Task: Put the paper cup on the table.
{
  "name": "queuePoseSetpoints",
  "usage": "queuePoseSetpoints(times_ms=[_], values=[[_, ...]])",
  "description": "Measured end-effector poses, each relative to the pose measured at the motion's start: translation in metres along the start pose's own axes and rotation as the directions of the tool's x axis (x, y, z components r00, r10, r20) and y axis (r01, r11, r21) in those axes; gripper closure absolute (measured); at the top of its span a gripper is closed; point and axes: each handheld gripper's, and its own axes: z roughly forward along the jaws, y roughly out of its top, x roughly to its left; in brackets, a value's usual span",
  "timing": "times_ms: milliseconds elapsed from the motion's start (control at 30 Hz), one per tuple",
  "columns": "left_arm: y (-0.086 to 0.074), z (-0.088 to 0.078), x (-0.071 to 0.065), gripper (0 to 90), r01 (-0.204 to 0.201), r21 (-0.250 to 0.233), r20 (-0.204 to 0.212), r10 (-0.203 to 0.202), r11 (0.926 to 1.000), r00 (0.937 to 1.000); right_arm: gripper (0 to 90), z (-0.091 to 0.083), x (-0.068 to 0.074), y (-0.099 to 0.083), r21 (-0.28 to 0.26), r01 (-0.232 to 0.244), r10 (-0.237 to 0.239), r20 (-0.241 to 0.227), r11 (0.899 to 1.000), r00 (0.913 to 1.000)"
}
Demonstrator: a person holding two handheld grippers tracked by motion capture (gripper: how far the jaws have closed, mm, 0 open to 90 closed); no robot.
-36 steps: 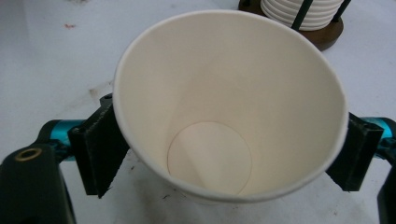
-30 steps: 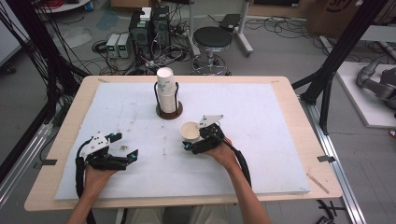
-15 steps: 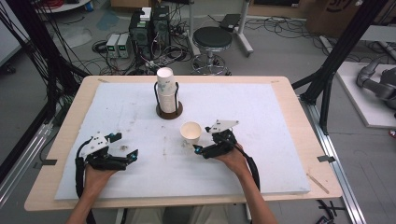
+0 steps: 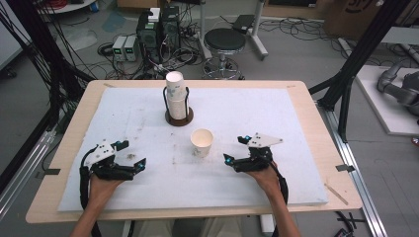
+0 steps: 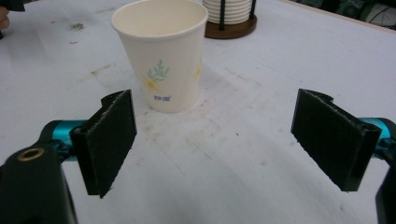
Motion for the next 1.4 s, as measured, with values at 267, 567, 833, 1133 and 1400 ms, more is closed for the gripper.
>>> queuePoseSetpoints(times_ms=[267,567,833,1133,1400], values=[[-0.001,-0.002,0.001,2.2,0.003,-0.026,0.001,-0.003,0.9997,1.0000,14.6,-0.018,-0.006,-0.016,-0.052,-0.040,0.044,0.072,0.998,0.9964],[-0.001,-0.003,-0.001,2.2,0.003,-0.030,-0.017,-0.004,0.9995,0.9998,14.7,-0.022,-0.010,-0.025,-0.090,-0.070,0.080,0.108,0.993,0.9910],[-0.002,-0.006,-0.002,2.2,0.008,-0.045,-0.035,-0.010,0.9990,0.9994,14.9,-0.026,-0.014,-0.034,-0.101,-0.088,0.101,0.128,0.991,0.9866],[-0.003,-0.008,-0.002,2.2,0.014,-0.052,-0.042,-0.016,0.9986,0.9990,15.0,-0.027,-0.013,-0.036,-0.099,-0.078,0.091,0.137,0.992,0.9864],[-0.003,-0.007,-0.001,2.2,0.018,-0.040,-0.042,-0.020,0.9990,0.9989,15.1,-0.026,-0.012,-0.035,-0.084,-0.072,0.083,0.140,0.994,0.9867]])
